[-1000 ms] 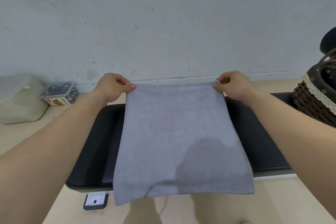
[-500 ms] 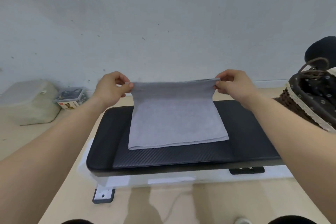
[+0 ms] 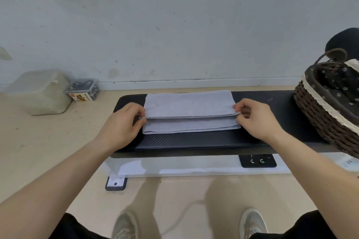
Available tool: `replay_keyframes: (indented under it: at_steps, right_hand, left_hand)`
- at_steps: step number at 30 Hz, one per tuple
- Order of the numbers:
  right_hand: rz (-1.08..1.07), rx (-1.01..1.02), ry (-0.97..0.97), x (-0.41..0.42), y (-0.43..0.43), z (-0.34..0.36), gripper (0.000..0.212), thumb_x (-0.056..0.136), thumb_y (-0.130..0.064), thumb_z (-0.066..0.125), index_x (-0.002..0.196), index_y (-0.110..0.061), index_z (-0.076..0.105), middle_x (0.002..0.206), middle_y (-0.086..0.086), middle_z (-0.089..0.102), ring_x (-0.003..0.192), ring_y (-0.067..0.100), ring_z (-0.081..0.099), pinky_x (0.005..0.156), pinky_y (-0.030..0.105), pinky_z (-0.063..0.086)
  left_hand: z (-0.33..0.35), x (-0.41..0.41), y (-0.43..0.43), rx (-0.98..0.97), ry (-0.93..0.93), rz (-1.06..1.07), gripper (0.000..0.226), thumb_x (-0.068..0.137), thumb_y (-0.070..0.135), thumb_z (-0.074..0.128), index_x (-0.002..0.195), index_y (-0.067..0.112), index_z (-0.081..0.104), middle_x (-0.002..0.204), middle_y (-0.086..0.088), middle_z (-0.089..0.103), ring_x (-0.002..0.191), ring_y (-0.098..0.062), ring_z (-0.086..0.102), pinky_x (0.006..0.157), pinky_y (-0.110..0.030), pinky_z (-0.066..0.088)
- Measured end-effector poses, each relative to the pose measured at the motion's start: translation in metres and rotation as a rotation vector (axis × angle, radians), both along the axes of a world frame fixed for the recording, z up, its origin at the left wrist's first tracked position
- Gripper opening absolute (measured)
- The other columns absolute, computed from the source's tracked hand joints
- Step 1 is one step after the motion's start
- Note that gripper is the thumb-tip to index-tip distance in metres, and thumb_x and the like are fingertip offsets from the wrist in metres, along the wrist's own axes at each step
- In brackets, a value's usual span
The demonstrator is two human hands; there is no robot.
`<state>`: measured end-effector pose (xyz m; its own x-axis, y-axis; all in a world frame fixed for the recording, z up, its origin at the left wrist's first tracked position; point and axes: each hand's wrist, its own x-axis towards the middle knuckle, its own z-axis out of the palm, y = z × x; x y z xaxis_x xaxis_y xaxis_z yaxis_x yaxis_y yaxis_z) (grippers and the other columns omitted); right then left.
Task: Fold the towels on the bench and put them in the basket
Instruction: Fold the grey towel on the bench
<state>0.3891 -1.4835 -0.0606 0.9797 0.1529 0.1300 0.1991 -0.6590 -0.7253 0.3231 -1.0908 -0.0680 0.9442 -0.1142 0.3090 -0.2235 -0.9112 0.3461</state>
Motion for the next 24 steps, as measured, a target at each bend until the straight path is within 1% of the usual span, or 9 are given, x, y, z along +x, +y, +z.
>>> replay_keyframes:
  at_steps: [3, 6, 9, 12, 16, 18, 20, 22, 24]
  right_hand:
    - [0.018, -0.003, -0.007, -0.004, -0.004, 0.002, 0.023, 0.083, 0.0, 0.06, 0.082, -0.023, 0.062, 0.109, -0.009, 0.069, 0.094, 0.006, 0.067, 0.088, 0.024, 0.053]
    - [0.042, -0.055, -0.005, -0.006, -0.008, 0.003, 0.021, 0.083, 0.0, 0.062, 0.082, -0.022, 0.062, 0.11, -0.009, 0.069, 0.094, 0.006, 0.067, 0.09, 0.027, 0.054]
    - [0.082, -0.145, -0.016, -0.008, -0.01, 0.0, 0.021, 0.083, -0.002, 0.063, 0.083, -0.022, 0.062, 0.109, -0.009, 0.068, 0.094, 0.008, 0.066, 0.09, 0.031, 0.055]
    - [0.106, -0.189, -0.028, -0.009, -0.011, 0.0, 0.022, 0.084, -0.003, 0.062, 0.081, -0.024, 0.061, 0.109, -0.01, 0.068, 0.092, 0.008, 0.065, 0.089, 0.031, 0.055]
    - [0.117, -0.249, -0.059, -0.01, -0.014, 0.001, 0.024, 0.082, -0.005, 0.064, 0.08, -0.029, 0.06, 0.106, -0.013, 0.067, 0.092, 0.013, 0.066, 0.087, 0.034, 0.056]
    - [0.157, -0.323, -0.063, -0.012, -0.014, 0.0, 0.028, 0.081, -0.005, 0.062, 0.078, -0.032, 0.056, 0.108, -0.011, 0.067, 0.092, 0.015, 0.064, 0.085, 0.036, 0.055]
    - [0.202, -0.44, -0.08, -0.015, -0.013, 0.0, 0.028, 0.081, -0.007, 0.06, 0.077, -0.033, 0.052, 0.109, -0.009, 0.065, 0.092, 0.017, 0.061, 0.08, 0.036, 0.053]
    - [0.225, -0.551, -0.107, -0.016, -0.011, 0.0, 0.023, 0.08, -0.01, 0.057, 0.08, -0.033, 0.053, 0.11, -0.012, 0.062, 0.095, 0.017, 0.057, 0.076, 0.035, 0.052]
    - [0.208, -0.625, -0.121, -0.016, -0.01, 0.003, 0.019, 0.081, -0.013, 0.054, 0.083, -0.032, 0.058, 0.111, -0.015, 0.061, 0.099, 0.016, 0.053, 0.075, 0.034, 0.052]
  left_hand:
    - [0.003, -0.004, 0.0, 0.11, -0.081, -0.051, 0.015, 0.091, 0.029, 0.063, 0.092, 0.031, 0.048, 0.114, 0.015, 0.055, 0.087, -0.014, 0.06, 0.066, -0.036, 0.052]
    - [0.002, -0.007, -0.002, 0.225, -0.073, -0.095, 0.015, 0.085, 0.031, 0.066, 0.085, 0.031, 0.051, 0.113, 0.016, 0.057, 0.094, -0.01, 0.057, 0.063, -0.029, 0.05]
    - [0.003, -0.007, -0.005, 0.314, -0.027, -0.115, 0.016, 0.079, 0.031, 0.065, 0.079, 0.032, 0.049, 0.104, 0.018, 0.059, 0.093, -0.01, 0.054, 0.061, -0.028, 0.049]
    - [0.004, -0.006, -0.006, 0.346, -0.003, -0.121, 0.015, 0.075, 0.034, 0.061, 0.078, 0.033, 0.047, 0.094, 0.017, 0.058, 0.088, -0.009, 0.05, 0.059, -0.027, 0.048]
    - [0.007, -0.005, -0.005, 0.408, 0.002, -0.127, 0.014, 0.075, 0.035, 0.062, 0.079, 0.032, 0.049, 0.09, 0.016, 0.056, 0.086, -0.008, 0.048, 0.058, -0.027, 0.048]
    - [0.007, -0.005, -0.005, 0.433, 0.028, -0.135, 0.015, 0.074, 0.036, 0.063, 0.079, 0.033, 0.049, 0.09, 0.017, 0.055, 0.086, -0.008, 0.048, 0.058, -0.026, 0.046]
    - [0.008, -0.005, -0.006, 0.445, 0.055, -0.144, 0.016, 0.075, 0.036, 0.063, 0.079, 0.034, 0.048, 0.091, 0.017, 0.054, 0.086, -0.008, 0.048, 0.059, -0.026, 0.047]
    - [0.009, -0.004, -0.007, 0.447, 0.088, -0.15, 0.014, 0.075, 0.038, 0.062, 0.078, 0.034, 0.049, 0.093, 0.018, 0.053, 0.087, -0.008, 0.048, 0.061, -0.027, 0.049]
    - [0.013, -0.002, -0.008, 0.439, 0.12, -0.149, 0.013, 0.075, 0.044, 0.058, 0.074, 0.035, 0.051, 0.095, 0.019, 0.052, 0.089, -0.008, 0.049, 0.063, -0.028, 0.048]
